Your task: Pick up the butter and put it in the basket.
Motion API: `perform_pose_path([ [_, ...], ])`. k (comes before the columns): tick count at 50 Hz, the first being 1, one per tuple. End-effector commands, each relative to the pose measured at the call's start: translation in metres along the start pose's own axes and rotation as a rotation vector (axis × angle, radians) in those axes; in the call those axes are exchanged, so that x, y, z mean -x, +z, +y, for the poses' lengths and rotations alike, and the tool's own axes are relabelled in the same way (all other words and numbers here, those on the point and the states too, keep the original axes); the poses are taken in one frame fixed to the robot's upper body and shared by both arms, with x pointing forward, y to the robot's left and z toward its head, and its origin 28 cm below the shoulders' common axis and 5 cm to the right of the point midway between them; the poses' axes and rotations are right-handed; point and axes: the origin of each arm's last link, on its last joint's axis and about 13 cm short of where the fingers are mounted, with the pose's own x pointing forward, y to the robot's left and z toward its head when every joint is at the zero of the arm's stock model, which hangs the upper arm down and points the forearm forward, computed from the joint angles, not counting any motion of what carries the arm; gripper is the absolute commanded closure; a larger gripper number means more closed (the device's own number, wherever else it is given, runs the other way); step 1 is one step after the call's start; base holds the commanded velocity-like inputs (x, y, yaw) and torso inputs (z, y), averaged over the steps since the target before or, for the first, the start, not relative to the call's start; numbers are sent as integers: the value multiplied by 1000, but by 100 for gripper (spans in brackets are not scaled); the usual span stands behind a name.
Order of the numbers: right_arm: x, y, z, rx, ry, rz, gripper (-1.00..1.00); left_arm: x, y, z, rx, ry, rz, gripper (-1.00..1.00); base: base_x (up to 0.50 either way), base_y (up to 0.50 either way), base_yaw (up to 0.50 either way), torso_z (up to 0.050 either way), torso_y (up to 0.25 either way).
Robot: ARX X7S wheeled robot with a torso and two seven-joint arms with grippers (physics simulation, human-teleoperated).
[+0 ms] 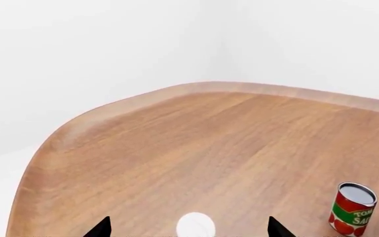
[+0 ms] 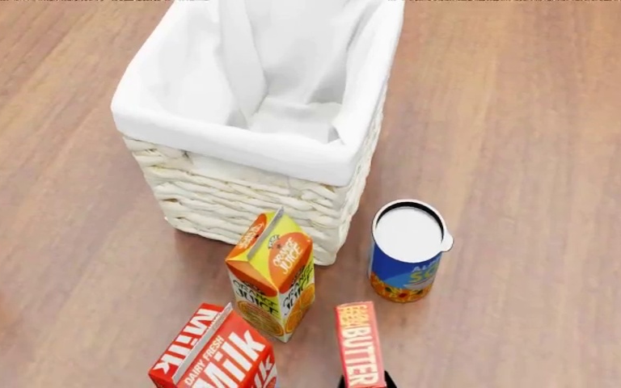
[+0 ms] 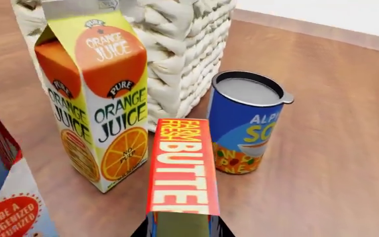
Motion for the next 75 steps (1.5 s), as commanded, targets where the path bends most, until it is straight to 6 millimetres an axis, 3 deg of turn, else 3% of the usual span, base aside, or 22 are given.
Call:
perform_pose_path([
  [1,38,42,-4,40,-15,-127,100,0,-3,1,32,5,0,-100,0,0,0,0,0],
  [21,100,76,-33,132,-201,-188,100,-2,-2,0,38,13,1,-100,0,0,0,0,0],
  [34,115,107,-58,180,-280,-230,100,-2,-6,-1,40,15,1,-100,0,0,0,0,2],
  [38,112,112,-67,203,-292,-231,100,-2,-6,-1,41,16,1,-100,0,0,0,0,0],
  [43,106,132,-79,215,-281,-224,100,0,-6,-2,39,14,2,-100,0,0,0,3,0],
  [57,59,187,-106,268,-225,-161,100,-8,-12,-6,40,15,0,-100,0,0,0,0,1],
  [68,35,201,-123,236,-229,-132,100,-7,-10,-4,51,24,0,-100,0,0,0,0,1],
  [75,14,222,-134,208,-220,-122,100,-3,-9,-3,53,24,-1,-100,0,0,0,1,1],
])
